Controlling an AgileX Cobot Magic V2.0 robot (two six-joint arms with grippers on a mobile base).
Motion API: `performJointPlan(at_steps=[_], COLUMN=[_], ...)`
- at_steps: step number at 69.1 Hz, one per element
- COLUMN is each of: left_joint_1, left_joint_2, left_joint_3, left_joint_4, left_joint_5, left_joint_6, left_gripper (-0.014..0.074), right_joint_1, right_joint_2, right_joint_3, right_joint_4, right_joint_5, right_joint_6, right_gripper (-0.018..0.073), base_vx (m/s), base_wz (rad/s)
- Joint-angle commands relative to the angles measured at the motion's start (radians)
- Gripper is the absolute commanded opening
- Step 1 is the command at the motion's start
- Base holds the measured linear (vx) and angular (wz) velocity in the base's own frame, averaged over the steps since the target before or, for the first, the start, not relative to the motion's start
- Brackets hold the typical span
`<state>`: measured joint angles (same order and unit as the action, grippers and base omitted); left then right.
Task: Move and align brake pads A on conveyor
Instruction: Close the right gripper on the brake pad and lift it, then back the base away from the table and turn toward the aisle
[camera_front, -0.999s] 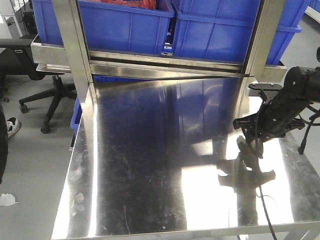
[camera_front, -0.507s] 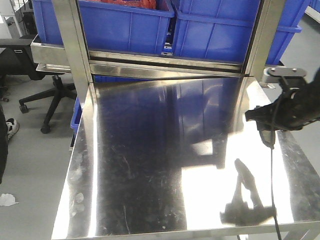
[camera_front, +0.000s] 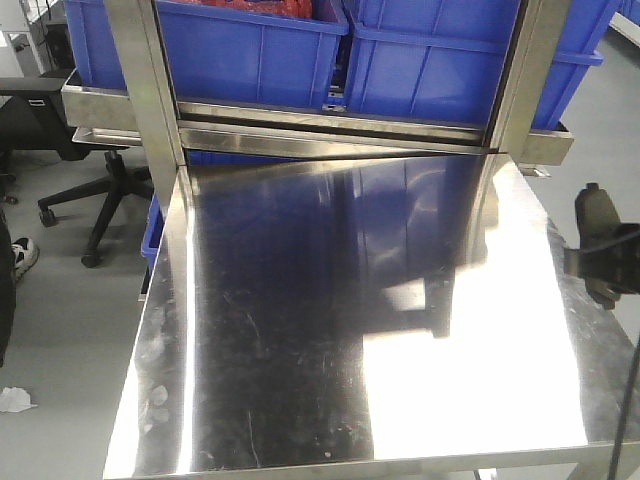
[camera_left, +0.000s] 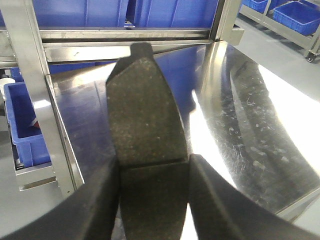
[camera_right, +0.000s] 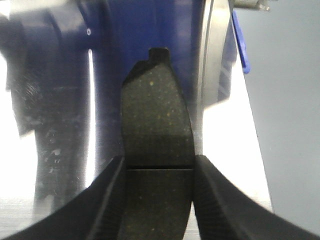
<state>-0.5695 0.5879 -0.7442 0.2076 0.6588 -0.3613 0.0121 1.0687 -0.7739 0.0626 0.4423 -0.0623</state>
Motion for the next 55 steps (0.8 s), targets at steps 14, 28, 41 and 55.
performJointPlan(at_steps=[14,28,41,55], left_joint_1=[0.001,0.001,0.001,0.001], left_joint_2=[0.002,0.002,0.002,0.002], left_joint_3=[-0.026,-0.026,-0.026,-0.026], left_joint_4=[0.011,0.011,0.011,0.011], left_joint_5=[-0.089,-0.089,-0.089,-0.089], left_joint_6=[-0.008,-0.008,-0.008,-0.008], left_gripper=[0.0177,0.0177,0.0177,0.0177], right_joint_1=[-0.002,-0.002,-0.002,-0.002], right_joint_2=[-0.122,-0.122,-0.122,-0.122], right_joint_3=[0.048,0.048,0.048,0.048], right_joint_4=[0.001,0.001,0.001,0.001], right_joint_5=[-0.127,-0.116,-0.116,-0.116], right_joint_6=[-0.009,-0.008,-0.008,-0.008], right_gripper=[0.0087,0.0087,0.0087,0.0087], base_vx=[0.0,0.0,0.0,0.0], base_wz=[0.0,0.0,0.0,0.0])
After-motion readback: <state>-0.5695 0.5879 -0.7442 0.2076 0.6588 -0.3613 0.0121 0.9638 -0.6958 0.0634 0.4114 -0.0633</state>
